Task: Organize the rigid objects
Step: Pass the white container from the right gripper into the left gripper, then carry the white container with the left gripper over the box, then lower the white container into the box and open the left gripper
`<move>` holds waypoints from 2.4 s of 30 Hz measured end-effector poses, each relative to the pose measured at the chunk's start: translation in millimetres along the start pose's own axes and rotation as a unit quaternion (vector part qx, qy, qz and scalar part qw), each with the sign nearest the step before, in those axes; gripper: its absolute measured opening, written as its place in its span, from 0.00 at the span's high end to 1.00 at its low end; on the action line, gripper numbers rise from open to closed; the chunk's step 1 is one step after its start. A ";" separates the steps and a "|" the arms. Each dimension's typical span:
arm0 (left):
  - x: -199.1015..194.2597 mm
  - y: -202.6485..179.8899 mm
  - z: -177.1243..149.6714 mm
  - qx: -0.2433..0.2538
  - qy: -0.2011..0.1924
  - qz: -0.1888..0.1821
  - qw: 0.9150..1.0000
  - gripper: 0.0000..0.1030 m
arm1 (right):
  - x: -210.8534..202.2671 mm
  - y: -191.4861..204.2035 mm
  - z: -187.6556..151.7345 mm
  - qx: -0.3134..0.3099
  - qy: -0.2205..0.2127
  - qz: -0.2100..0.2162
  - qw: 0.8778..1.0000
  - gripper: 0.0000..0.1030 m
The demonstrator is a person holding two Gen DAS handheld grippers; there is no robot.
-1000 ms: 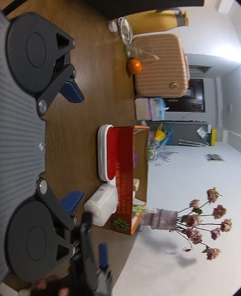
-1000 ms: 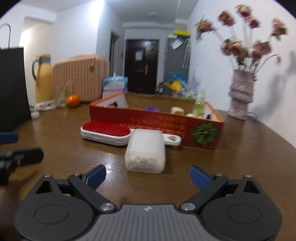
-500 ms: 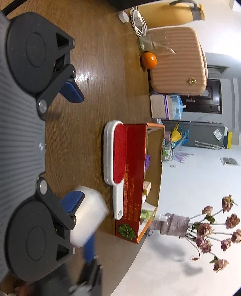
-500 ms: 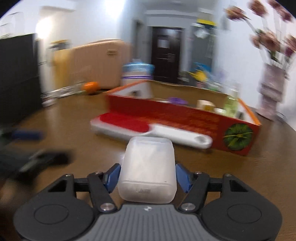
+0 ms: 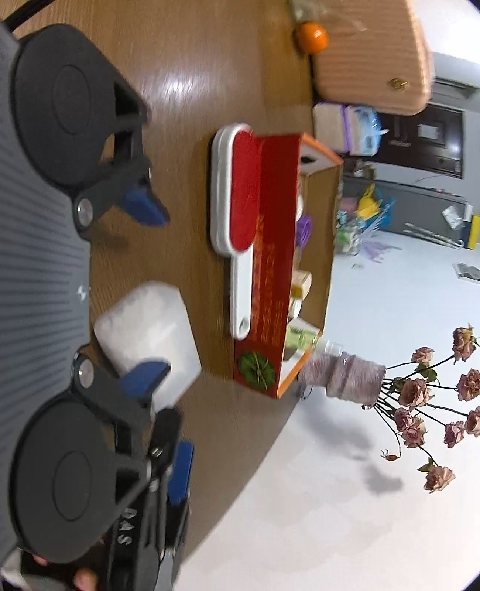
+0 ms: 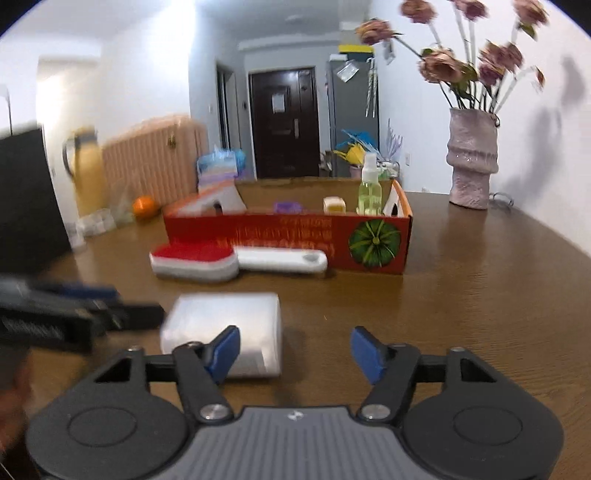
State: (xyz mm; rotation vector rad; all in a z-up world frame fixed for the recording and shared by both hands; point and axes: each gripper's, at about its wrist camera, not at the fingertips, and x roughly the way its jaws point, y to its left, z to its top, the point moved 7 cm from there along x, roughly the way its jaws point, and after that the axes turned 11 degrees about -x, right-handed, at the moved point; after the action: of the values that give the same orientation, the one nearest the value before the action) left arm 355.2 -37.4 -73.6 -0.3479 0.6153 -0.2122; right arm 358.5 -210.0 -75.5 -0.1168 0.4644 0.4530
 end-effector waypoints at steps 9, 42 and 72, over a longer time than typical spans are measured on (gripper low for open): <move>22.5 10.3 2.0 -0.119 0.045 -0.038 0.991 0.59 | 32.2 2.2 -3.2 0.127 0.016 0.112 0.985 0.73; 58.3 -11.6 181.8 -0.064 -0.051 -0.066 0.995 0.75 | 64.2 -35.2 161.2 0.119 -0.102 0.047 0.987 0.85; 136.4 52.2 224.4 -0.046 -0.031 0.004 0.998 0.24 | 197.8 -80.0 166.4 0.136 -0.003 -0.014 0.991 0.68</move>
State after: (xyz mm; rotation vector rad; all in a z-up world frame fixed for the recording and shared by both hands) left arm 602.5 27.5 5.7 -0.4383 0.5661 -0.1643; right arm 619.6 -168.5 -17.3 0.1409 0.5135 0.3591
